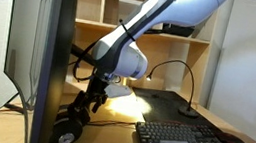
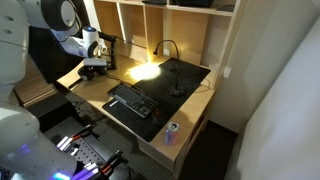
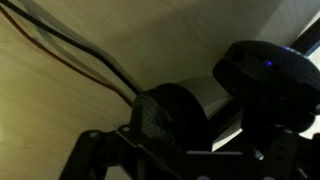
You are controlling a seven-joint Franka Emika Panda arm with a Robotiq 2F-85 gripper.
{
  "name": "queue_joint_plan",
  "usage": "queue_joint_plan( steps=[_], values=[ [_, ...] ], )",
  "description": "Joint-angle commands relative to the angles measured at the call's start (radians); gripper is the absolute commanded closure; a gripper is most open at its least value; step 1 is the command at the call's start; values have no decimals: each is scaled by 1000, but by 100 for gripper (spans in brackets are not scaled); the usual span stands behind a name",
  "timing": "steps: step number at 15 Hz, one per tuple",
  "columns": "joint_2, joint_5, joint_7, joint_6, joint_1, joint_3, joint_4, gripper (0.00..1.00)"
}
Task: Unhang and hang up the headphones on the back of the desktop computer
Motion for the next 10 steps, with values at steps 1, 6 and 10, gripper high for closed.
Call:
queue_joint_plan(
  steps=[1,6,10],
  values=[
    [100,-50,35,89,52,-37,102,0],
    [127,-138,102,162,130,-119,155,0],
    [151,-191,122,130,178,-159,187,34]
  ],
)
